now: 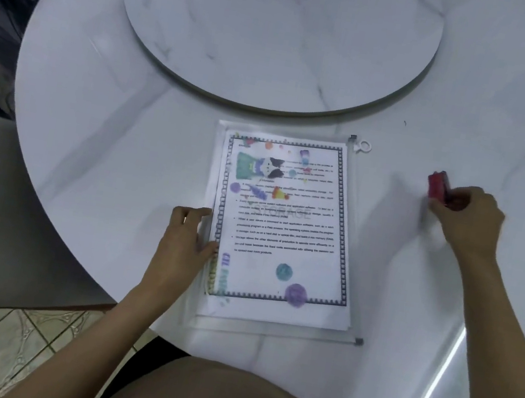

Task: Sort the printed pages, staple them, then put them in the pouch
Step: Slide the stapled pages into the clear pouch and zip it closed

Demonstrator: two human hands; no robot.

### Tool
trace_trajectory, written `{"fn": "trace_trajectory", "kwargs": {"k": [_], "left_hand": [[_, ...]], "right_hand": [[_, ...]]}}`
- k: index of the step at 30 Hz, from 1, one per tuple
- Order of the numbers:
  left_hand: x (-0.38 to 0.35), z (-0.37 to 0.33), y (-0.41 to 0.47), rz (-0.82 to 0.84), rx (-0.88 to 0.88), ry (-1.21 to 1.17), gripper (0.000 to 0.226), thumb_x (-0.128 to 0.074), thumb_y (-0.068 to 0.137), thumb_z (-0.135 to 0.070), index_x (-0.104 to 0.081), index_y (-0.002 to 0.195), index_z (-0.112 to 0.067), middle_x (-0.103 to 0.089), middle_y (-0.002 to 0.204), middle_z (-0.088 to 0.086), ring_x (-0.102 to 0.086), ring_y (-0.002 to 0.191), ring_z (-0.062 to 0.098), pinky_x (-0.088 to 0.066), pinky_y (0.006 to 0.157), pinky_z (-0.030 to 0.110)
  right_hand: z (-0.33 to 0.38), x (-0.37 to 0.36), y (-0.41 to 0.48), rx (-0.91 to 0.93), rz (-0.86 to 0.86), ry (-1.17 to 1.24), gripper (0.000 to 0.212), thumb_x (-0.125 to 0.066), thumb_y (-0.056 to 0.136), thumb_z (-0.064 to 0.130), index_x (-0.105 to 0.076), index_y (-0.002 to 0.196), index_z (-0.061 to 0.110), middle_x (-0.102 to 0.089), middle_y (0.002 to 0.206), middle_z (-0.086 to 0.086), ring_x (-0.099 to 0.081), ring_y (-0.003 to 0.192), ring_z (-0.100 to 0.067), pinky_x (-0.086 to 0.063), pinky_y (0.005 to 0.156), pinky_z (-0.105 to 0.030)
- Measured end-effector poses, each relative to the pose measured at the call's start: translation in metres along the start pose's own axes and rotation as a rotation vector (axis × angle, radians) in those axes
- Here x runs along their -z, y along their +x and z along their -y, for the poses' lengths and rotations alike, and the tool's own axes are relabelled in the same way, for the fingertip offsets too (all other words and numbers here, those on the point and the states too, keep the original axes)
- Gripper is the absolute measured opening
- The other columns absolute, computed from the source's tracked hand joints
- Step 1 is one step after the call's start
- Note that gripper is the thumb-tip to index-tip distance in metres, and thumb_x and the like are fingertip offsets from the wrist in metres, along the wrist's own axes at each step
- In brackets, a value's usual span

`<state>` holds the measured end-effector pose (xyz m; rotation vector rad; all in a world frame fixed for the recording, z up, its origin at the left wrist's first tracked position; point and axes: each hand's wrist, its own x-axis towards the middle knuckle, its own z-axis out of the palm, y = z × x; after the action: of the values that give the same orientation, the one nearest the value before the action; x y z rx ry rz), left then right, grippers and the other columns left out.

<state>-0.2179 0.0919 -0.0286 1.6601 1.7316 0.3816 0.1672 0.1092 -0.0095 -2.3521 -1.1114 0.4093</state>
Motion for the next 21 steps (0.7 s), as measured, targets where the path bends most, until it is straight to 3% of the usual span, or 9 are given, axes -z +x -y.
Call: {"fn": "trace_trajectory", "kwargs": {"k": [3, 5, 7, 9, 12, 15, 18, 21], "left_hand": [[0.001, 0.001, 0.002, 0.013, -0.016, 0.025, 0.057, -0.065, 0.085, -0.016, -0.04, 0.136, -0.016, -0.039, 0.129, 0.006, -0.055, 0.09, 0.018, -0.049, 0.087, 0.033], [0.002, 0.003, 0.004, 0.022, -0.023, 0.061, 0.057, -0.064, 0.086, -0.021, -0.039, 0.137, -0.017, -0.039, 0.13, 0.005, -0.056, 0.093, 0.02, -0.052, 0.084, 0.037], [0.005, 0.004, 0.006, 0.03, -0.036, 0.118, 0.057, -0.062, 0.086, -0.027, -0.038, 0.138, -0.019, -0.039, 0.13, 0.003, -0.057, 0.094, 0.019, -0.053, 0.077, 0.038], [0.007, 0.007, 0.009, 0.035, -0.059, 0.176, 0.056, -0.061, 0.087, -0.032, -0.038, 0.137, -0.021, -0.04, 0.129, 0.002, -0.057, 0.098, 0.019, -0.052, 0.071, 0.034], [0.011, 0.009, 0.014, 0.044, -0.094, 0.223, 0.055, -0.06, 0.087, -0.035, -0.039, 0.136, -0.022, -0.04, 0.13, 0.002, -0.057, 0.098, 0.019, -0.05, 0.068, 0.033], [0.014, 0.011, 0.02, 0.053, -0.118, 0.233, 0.055, -0.06, 0.087, -0.035, -0.04, 0.136, -0.022, -0.04, 0.129, 0.001, -0.056, 0.091, 0.017, -0.048, 0.066, 0.031], [0.016, 0.015, 0.023, 0.069, -0.137, 0.211, 0.054, -0.06, 0.086, -0.037, -0.04, 0.135, -0.024, -0.041, 0.126, 0.0, -0.056, 0.085, 0.014, -0.051, 0.067, 0.033], [0.018, 0.02, 0.024, 0.078, -0.154, 0.173, 0.052, -0.056, 0.089, -0.036, -0.04, 0.136, -0.024, -0.041, 0.128, -0.001, -0.058, 0.085, 0.014, -0.053, 0.071, 0.034]], "right_hand": [[0.034, -0.014, -0.032, 0.106, 0.026, 0.086, 0.033, -0.072, 0.076, 0.016, -0.063, 0.105, 0.003, -0.063, 0.106, -0.019, -0.062, 0.093, -0.028, -0.041, 0.081, -0.019], [0.057, -0.027, -0.06, 0.186, 0.089, 0.173, 0.029, -0.073, 0.075, 0.009, -0.063, 0.102, 0.004, -0.062, 0.101, -0.014, -0.059, 0.083, -0.02, -0.039, 0.072, -0.003], [0.072, -0.042, -0.088, 0.24, 0.176, 0.211, 0.028, -0.073, 0.074, 0.008, -0.063, 0.101, 0.005, -0.058, 0.098, -0.008, -0.056, 0.081, -0.014, -0.036, 0.069, 0.004], [0.083, -0.057, -0.112, 0.266, 0.247, 0.226, 0.028, -0.074, 0.074, 0.01, -0.061, 0.099, 0.007, -0.056, 0.097, -0.004, -0.054, 0.081, -0.012, -0.036, 0.069, 0.003], [0.089, -0.079, -0.136, 0.279, 0.293, 0.184, 0.025, -0.073, 0.076, 0.015, -0.058, 0.096, 0.01, -0.053, 0.095, -0.001, -0.053, 0.082, -0.013, -0.037, 0.068, -0.008], [0.089, -0.095, -0.147, 0.27, 0.323, 0.113, 0.027, -0.066, 0.082, 0.015, -0.053, 0.105, 0.009, -0.048, 0.102, 0.0, -0.052, 0.092, -0.017, -0.036, 0.07, -0.017], [0.088, -0.098, -0.152, 0.239, 0.358, 0.093, 0.042, -0.061, 0.086, 0.012, -0.046, 0.124, 0.006, -0.046, 0.12, -0.009, -0.048, 0.109, -0.022, -0.031, 0.08, -0.016], [0.091, -0.096, -0.154, 0.211, 0.302, 0.205, 0.051, -0.065, 0.084, 0.016, -0.043, 0.129, 0.005, -0.046, 0.123, -0.008, -0.044, 0.113, -0.02, -0.027, 0.085, -0.013]]}}
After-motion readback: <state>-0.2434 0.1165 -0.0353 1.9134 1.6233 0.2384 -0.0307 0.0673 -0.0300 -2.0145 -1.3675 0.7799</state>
